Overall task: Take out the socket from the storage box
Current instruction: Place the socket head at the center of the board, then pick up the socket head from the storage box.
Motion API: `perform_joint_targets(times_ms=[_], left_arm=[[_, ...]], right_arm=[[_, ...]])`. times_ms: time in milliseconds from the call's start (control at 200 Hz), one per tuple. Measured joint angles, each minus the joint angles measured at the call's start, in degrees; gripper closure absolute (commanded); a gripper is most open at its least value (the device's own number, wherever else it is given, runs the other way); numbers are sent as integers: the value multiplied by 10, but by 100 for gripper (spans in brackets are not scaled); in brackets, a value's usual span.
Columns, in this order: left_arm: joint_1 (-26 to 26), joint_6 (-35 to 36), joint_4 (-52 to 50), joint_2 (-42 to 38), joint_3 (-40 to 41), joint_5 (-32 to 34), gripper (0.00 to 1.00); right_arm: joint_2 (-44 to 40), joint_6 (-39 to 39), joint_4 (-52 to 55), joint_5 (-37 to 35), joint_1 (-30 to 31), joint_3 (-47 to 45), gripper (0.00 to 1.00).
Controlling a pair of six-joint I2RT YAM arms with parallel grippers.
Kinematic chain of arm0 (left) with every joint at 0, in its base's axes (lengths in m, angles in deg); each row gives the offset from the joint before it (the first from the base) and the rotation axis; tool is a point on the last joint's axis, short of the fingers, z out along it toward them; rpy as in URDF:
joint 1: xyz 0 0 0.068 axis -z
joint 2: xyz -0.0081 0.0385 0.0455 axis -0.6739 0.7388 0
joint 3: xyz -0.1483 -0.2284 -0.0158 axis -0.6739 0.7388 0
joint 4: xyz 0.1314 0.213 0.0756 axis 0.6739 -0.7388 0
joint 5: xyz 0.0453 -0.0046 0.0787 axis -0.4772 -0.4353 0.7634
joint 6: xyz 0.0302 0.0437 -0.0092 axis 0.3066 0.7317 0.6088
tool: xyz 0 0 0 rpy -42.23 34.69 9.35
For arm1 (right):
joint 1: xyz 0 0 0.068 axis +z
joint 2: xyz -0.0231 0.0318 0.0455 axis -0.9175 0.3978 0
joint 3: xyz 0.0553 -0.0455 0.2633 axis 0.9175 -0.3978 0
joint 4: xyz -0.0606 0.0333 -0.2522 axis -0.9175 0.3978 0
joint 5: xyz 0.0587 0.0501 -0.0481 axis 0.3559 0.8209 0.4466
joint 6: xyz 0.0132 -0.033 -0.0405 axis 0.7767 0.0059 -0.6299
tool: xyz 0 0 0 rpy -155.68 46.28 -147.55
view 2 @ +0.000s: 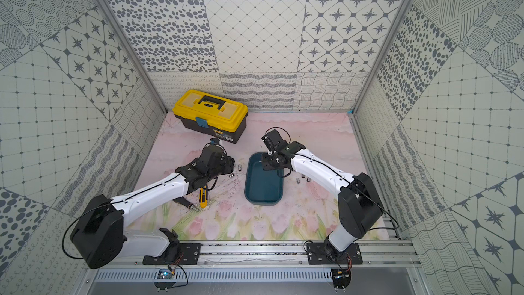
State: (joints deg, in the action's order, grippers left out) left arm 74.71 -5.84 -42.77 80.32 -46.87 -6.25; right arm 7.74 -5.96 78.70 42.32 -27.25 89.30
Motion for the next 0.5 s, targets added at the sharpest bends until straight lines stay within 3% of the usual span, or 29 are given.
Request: perform_joint_targets(times_ms=[245,500], left_arm=[[-5,0,-10,-21,9,-1,47],[-5,1,-23,-23,14,-7,46]], right_arm=[[54,28,5,-57,12,16,49],[117,30,4,-78,8,43,47]])
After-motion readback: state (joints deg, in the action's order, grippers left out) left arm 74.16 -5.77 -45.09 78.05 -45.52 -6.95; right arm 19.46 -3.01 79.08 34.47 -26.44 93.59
